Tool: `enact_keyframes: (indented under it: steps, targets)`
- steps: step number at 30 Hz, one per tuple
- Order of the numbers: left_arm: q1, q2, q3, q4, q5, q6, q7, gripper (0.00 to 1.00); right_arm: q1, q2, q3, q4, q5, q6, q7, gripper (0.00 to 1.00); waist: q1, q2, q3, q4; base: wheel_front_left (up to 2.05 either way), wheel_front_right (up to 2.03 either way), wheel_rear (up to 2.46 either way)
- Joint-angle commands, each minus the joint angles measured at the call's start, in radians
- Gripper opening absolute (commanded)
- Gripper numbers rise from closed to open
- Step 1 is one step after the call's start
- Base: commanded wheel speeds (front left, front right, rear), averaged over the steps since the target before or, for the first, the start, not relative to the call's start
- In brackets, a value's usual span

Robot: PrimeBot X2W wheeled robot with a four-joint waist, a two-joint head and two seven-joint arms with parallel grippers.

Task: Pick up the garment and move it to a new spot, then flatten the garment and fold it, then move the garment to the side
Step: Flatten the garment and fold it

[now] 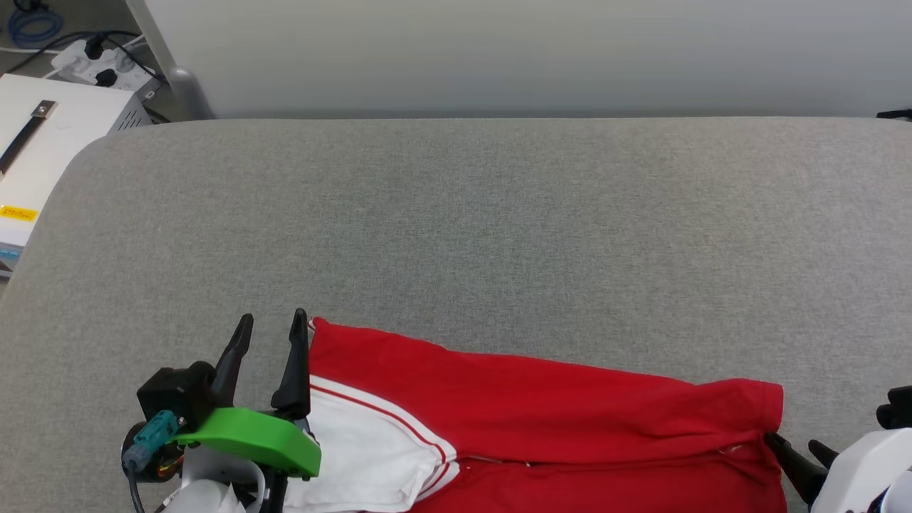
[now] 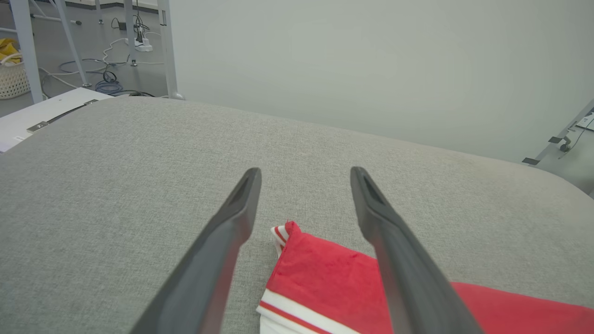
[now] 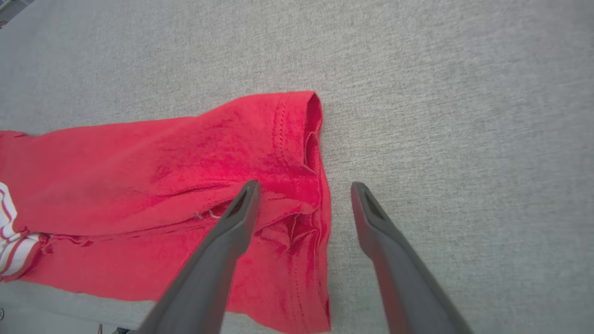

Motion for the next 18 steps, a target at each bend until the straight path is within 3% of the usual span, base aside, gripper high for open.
enact_keyframes:
  steps: [1,16,18]
  targets:
    - [-0.022,-0.003,0.003,-0.008,0.02,0.006,-0.009,1.0,-0.015,0.008,0.006,0.008,-0.004,-0.001,0.007,1.0,0.0001,0.0,0.019,0.015,0.0,0.0,0.0]
    - [-0.038,-0.04,-0.001,-0.061,0.087,0.036,-0.016,1.0,0.0,0.043,0.122,0.155,0.056,-0.001,0.112,1.0,0.0001,0.0,0.083,0.051,0.0,0.0,0.0]
    - [-0.043,-0.043,-0.006,-0.058,0.094,0.034,-0.016,1.0,-0.002,0.043,0.138,0.165,0.057,-0.001,0.121,0.25,0.0001,0.0,0.084,0.052,0.0,0.0,0.0]
